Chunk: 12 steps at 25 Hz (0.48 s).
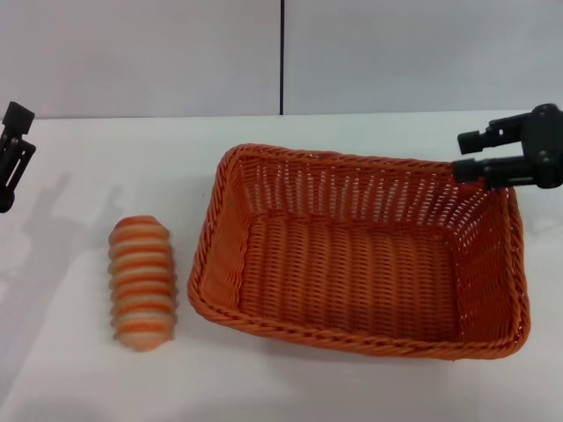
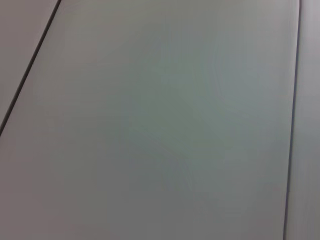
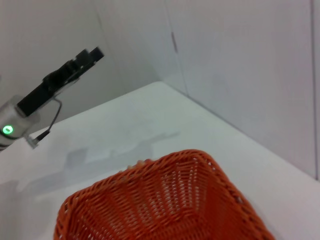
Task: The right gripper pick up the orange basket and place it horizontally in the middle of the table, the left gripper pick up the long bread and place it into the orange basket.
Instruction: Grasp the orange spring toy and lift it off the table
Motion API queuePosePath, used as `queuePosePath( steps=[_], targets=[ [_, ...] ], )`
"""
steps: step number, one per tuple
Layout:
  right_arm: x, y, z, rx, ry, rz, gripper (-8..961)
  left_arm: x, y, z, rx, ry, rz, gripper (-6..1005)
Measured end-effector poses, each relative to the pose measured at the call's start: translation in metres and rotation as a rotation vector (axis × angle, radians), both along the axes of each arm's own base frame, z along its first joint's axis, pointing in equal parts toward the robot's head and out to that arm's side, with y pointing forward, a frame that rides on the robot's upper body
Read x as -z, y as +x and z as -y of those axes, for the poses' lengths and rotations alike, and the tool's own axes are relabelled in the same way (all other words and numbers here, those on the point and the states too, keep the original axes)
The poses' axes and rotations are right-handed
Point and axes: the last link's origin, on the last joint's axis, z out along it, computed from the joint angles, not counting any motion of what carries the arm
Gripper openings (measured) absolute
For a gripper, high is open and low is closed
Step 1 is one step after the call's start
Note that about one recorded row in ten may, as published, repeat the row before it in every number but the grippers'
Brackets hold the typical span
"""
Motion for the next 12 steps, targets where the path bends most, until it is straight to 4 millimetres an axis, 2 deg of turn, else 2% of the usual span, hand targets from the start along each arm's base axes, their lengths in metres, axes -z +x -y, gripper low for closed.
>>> queuePosePath(
  steps=[1,6,12],
  targets=[
    [-0.002,0.001,0.0,0.005,0.013,-0.006,408,0.0,0.0,0.0,-0.001,0.0,0.0,829],
    [-0.016,0.011,0.0,0.025,0.153,-0.106,500,0.0,0.0,0.001,0.002,-0.005,0.0,829],
    [-0.039,0.04,0.027,0.054,0.44,-0.327,500,-0.003,0.0,-0.002,0.027,-0.052,0.044,829]
  ],
)
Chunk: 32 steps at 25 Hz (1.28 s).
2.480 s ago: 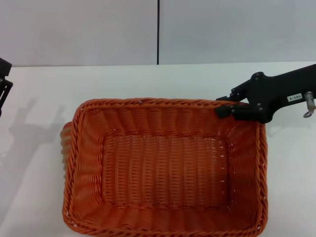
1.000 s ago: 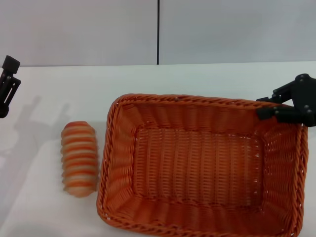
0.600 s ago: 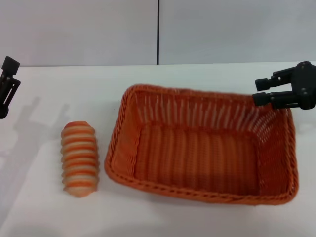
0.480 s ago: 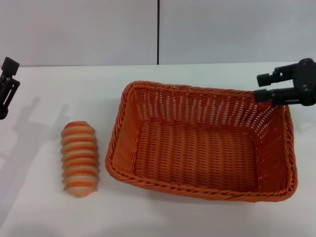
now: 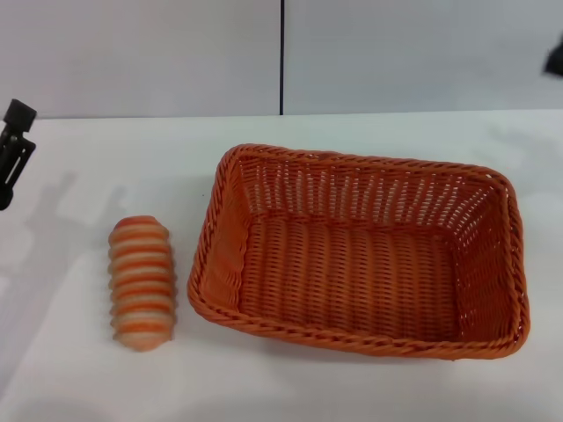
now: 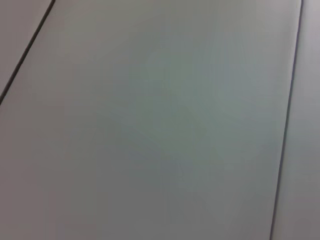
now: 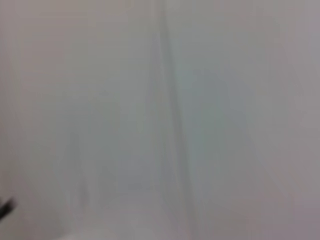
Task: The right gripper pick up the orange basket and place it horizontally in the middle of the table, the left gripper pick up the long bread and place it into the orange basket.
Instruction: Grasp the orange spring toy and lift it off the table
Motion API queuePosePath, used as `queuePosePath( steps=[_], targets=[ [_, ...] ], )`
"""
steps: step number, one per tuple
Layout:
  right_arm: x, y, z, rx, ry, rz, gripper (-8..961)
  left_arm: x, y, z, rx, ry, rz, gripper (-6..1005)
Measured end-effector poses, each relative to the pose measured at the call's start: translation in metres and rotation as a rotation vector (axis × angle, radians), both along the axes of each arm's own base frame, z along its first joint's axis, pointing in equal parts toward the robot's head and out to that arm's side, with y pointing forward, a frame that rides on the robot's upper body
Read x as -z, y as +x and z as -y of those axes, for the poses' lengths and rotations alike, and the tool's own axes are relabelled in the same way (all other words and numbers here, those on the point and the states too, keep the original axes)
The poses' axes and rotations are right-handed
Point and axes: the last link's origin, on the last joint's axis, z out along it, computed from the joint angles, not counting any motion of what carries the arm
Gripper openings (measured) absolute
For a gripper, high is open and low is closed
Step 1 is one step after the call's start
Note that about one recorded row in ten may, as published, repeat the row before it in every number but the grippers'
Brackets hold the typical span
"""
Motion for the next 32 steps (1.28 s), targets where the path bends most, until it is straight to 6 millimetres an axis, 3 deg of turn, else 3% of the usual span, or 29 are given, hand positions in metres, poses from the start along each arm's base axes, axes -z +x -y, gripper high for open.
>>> queuePosePath(
  steps=[7,10,16,24,27,31,32],
  targets=[
    [-0.013,0.051,0.063,0.145,0.442,-0.267,501,-0.009,0.002,-0.009,0.03,0.003,0.002,830],
    [-0.01,0.072,0.09,0.224,0.6,-0.338,501,-0.01,0.004,-0.013,0.039,0.004,0.0,830],
    [0.007,0.101,0.127,0.386,0.837,-0.418,501,-0.012,0.006,-0.022,0.048,-0.019,0.015,830],
    [0.019,0.111,0.138,0.473,0.91,-0.415,500,-0.036,0.007,-0.031,0.108,-0.066,0.068,830],
    [0.019,0.112,0.137,0.485,0.913,-0.416,499,-0.056,0.009,-0.039,0.156,-0.172,0.091,829],
    [0.017,0.113,0.135,0.489,0.927,-0.426,499,-0.06,0.01,-0.04,0.165,-0.193,0.089,829],
    [0.016,0.113,0.135,0.494,0.94,-0.434,498,-0.071,0.017,-0.046,0.208,-0.276,0.089,829]
  ],
)
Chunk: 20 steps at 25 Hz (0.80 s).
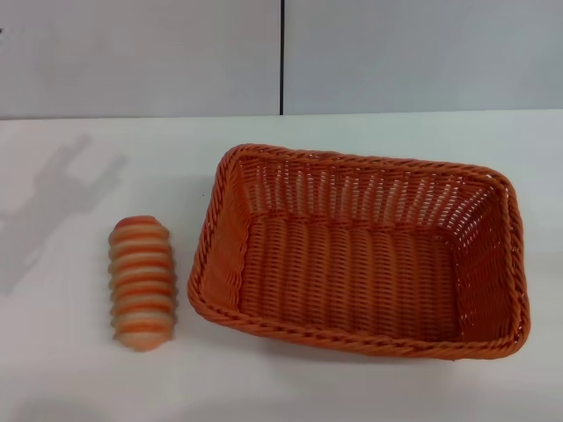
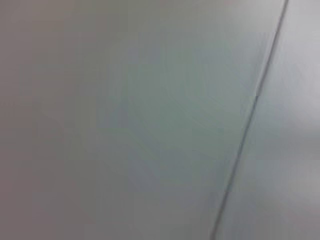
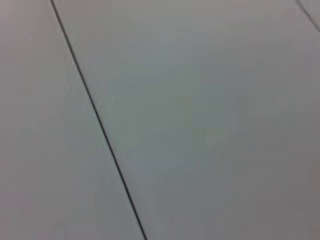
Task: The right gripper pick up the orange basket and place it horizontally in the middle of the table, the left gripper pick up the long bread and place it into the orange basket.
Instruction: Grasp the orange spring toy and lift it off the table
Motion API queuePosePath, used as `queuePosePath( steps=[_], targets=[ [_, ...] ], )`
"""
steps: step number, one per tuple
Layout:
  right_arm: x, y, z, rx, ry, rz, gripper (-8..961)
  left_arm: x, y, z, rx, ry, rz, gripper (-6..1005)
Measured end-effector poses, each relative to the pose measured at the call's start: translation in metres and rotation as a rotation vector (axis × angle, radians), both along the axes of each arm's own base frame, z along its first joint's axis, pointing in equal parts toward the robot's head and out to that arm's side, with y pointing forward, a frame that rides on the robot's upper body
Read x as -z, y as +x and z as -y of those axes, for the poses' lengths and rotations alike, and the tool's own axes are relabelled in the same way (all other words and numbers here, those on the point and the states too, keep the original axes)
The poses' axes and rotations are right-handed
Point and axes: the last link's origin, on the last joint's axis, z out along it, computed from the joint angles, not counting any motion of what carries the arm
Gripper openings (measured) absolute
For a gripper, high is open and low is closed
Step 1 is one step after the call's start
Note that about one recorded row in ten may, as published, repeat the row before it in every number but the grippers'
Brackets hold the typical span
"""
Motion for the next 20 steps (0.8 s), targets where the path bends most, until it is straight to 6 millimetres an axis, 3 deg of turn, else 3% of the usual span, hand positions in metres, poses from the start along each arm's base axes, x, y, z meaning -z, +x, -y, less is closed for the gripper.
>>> queuePosePath(
  steps=[5,18,20],
  targets=[
    [-0.002,0.001,0.0,0.003,0.011,-0.004,498,-0.014,0.022,-0.011,0.107,-0.178,-0.093,829],
    [-0.004,0.003,0.003,0.016,0.027,-0.008,500,-0.029,0.046,-0.018,0.2,-0.366,-0.22,829],
    [-0.005,0.004,0.005,0.021,0.039,-0.015,500,-0.031,0.051,-0.022,0.18,-0.468,-0.306,829]
  ],
)
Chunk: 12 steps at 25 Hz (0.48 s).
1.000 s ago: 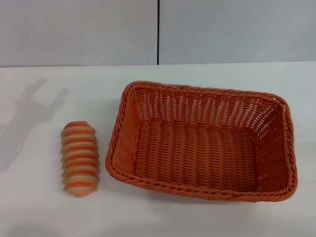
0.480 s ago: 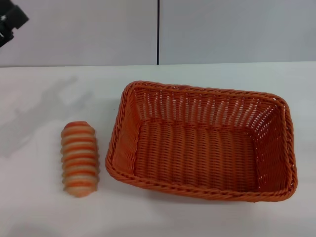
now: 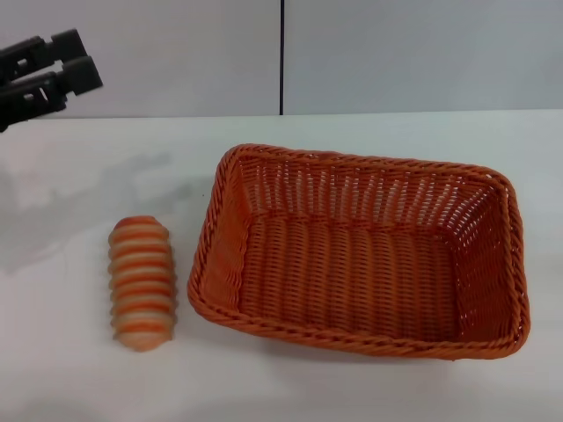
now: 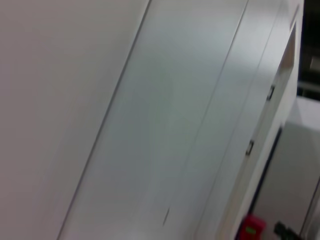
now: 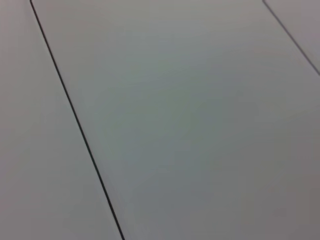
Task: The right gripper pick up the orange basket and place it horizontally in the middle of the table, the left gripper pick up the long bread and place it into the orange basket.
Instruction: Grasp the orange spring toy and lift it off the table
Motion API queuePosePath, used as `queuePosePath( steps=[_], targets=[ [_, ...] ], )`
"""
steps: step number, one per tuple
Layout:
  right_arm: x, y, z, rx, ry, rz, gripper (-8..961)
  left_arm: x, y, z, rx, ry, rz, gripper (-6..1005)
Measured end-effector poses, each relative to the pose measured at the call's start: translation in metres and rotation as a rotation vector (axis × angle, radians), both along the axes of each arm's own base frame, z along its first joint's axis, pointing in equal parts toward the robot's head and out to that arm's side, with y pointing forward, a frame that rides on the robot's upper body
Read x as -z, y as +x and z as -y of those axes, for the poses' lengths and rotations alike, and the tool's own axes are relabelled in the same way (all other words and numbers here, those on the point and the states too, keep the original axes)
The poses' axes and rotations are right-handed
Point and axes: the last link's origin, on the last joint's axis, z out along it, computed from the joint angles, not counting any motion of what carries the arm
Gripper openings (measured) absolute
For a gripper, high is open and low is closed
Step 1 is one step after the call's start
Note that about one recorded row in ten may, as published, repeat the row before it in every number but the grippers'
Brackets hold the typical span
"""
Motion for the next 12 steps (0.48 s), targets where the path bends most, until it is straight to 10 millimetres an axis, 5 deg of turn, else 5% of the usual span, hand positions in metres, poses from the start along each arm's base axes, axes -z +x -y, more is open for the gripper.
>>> queuePosePath(
  steps=[12],
  targets=[
    [0.001,0.003,0.001,0.017,0.008,-0.024,500,-0.002,0.011,-0.005,-0.066,-0.12,-0.224,830]
  ],
)
